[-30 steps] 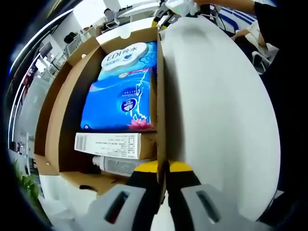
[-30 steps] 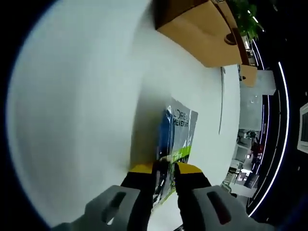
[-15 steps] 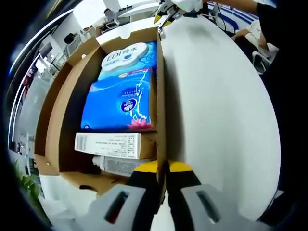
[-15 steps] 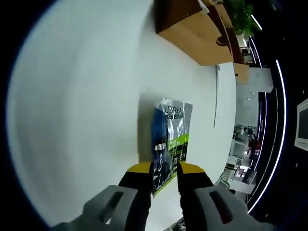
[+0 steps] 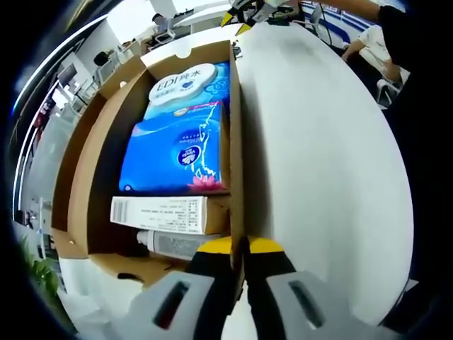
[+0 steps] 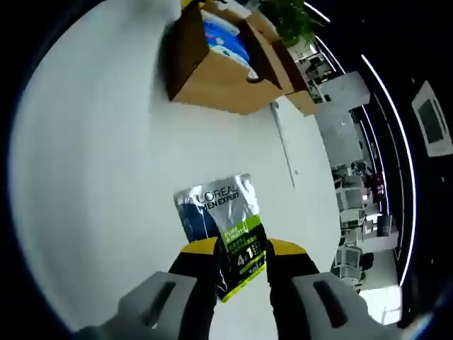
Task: Operate the shoe box by opening the lid, removing the specified soft item, and placing it in the target area until the item is outside and the box remains undamaged.
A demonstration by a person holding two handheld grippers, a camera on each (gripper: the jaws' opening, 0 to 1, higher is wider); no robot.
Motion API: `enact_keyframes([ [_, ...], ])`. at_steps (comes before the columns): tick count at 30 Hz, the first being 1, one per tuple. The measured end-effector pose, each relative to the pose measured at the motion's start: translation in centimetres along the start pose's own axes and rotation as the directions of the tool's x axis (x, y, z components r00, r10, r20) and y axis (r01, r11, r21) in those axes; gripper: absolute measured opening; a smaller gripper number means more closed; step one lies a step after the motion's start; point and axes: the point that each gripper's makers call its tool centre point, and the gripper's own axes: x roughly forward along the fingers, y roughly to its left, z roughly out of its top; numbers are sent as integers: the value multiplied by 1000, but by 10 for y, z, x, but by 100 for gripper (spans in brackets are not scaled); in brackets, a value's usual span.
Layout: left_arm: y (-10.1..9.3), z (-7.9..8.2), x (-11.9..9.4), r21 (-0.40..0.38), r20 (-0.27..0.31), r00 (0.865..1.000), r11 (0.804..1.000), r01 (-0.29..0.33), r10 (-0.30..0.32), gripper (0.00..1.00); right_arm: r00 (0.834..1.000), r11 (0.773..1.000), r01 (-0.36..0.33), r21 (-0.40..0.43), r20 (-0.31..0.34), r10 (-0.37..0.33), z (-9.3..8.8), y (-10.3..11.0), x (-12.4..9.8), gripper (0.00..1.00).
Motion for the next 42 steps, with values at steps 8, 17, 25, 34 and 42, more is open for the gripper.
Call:
enact_keyframes([
  [8,0,0,0,-3,2,1000,1000,-1,1,4,991,954,-95,285,113,65,57,-17,-13,27],
  [17,0,1,0,6,6,1000,1000,2,-2,4,958,842,-271,467,216,188,156,-11,-17,35],
  [25,0,2,-1,8,17,1000,1000,11,-11,4,943,819,-328,472,221,250,221,-9,-2,41],
  [34,-1,1,-1,7,27,1000,1000,14,-14,4,923,723,-367,586,135,359,246,11,27,48],
  [42,-3,0,-1,8,26,1000,1000,13,-13,4,915,585,-296,755,48,401,243,28,52,57],
])
